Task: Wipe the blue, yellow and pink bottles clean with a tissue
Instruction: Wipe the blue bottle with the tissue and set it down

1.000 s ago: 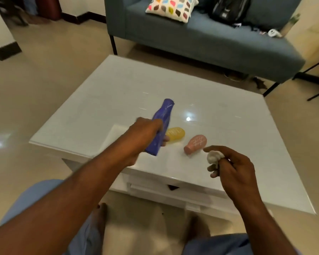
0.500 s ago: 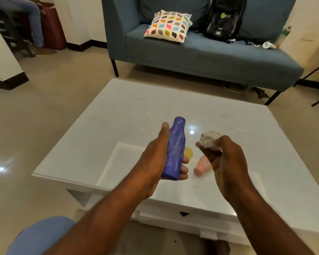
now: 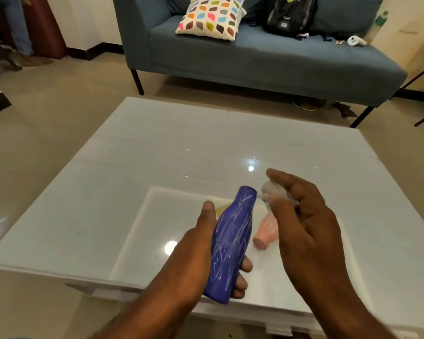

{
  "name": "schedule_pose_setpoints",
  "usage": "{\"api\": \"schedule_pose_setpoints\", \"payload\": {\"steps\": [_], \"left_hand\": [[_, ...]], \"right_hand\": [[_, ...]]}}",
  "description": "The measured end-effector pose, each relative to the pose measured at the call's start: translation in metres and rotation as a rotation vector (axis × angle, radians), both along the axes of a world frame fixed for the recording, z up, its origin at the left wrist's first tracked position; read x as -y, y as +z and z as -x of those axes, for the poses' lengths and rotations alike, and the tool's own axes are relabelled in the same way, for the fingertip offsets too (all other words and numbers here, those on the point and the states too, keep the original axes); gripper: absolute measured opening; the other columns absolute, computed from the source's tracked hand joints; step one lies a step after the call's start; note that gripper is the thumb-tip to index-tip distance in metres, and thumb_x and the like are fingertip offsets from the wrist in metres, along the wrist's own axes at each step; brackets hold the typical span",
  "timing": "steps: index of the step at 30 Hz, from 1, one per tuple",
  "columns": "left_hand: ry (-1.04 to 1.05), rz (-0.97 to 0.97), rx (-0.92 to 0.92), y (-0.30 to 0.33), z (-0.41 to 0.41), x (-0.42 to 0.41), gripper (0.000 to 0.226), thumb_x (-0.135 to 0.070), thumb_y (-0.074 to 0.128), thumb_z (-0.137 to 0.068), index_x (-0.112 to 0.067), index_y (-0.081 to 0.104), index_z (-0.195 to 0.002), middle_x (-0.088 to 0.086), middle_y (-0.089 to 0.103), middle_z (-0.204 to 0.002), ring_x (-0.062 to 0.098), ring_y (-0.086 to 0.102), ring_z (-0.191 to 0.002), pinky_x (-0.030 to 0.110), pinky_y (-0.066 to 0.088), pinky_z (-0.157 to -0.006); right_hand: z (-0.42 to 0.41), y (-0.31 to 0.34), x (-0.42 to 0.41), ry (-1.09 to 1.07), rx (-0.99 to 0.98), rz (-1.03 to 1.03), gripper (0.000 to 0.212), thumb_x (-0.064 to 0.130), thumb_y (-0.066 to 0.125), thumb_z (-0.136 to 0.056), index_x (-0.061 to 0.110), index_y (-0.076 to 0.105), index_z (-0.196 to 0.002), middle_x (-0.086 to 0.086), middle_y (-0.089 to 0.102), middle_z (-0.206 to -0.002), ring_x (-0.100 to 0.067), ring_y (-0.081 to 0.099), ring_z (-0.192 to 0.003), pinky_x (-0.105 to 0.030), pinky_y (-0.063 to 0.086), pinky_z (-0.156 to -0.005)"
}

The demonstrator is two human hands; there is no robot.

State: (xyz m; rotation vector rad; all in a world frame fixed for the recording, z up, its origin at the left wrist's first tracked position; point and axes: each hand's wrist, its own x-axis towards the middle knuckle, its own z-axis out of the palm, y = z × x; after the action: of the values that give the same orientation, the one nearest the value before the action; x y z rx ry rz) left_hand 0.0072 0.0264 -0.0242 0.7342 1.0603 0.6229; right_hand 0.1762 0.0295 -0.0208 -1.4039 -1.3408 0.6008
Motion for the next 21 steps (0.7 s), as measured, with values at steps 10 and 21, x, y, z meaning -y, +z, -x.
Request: {"api": "schedule_pose_setpoints", "payload": {"steps": [10, 21], "left_hand": [[-0.034, 0.162, 0.236, -0.022, -0.009, -0.018, 0.057, -0.057, 0.042, -0.072, -0.017, 0.082, -0.074, 0.005, 0.073, -0.071, 0.016, 0.068, -0.058, 0.026, 0.059, -0.061], [0.282, -0.06, -0.122, -0.013, -0.012, -0.005, 0.057, -0.057, 0.039, -0.096, -0.018, 0.079, -0.088, 0.01, 0.079, -0.081, 0.021, 0.076, -0.071, 0.029, 0.061, -0.062]], "right_hand": [[-0.003, 0.003, -0.001, 0.059, 0.126, -0.081, 0.028, 0.037, 0.064, -0.094, 0.041, 0.065, -0.122, 0.028, 0.071, -0.112, 0.003, 0.067, -0.111, 0.0, 0.049, -0.084], [0.007, -0.004, 0.017, 0.441, 0.464, -0.15, 0.025, 0.024, 0.068, -0.084, 0.033, 0.067, -0.107, 0.023, 0.056, -0.099, -0.004, 0.059, -0.094, -0.008, 0.043, -0.081]]}}
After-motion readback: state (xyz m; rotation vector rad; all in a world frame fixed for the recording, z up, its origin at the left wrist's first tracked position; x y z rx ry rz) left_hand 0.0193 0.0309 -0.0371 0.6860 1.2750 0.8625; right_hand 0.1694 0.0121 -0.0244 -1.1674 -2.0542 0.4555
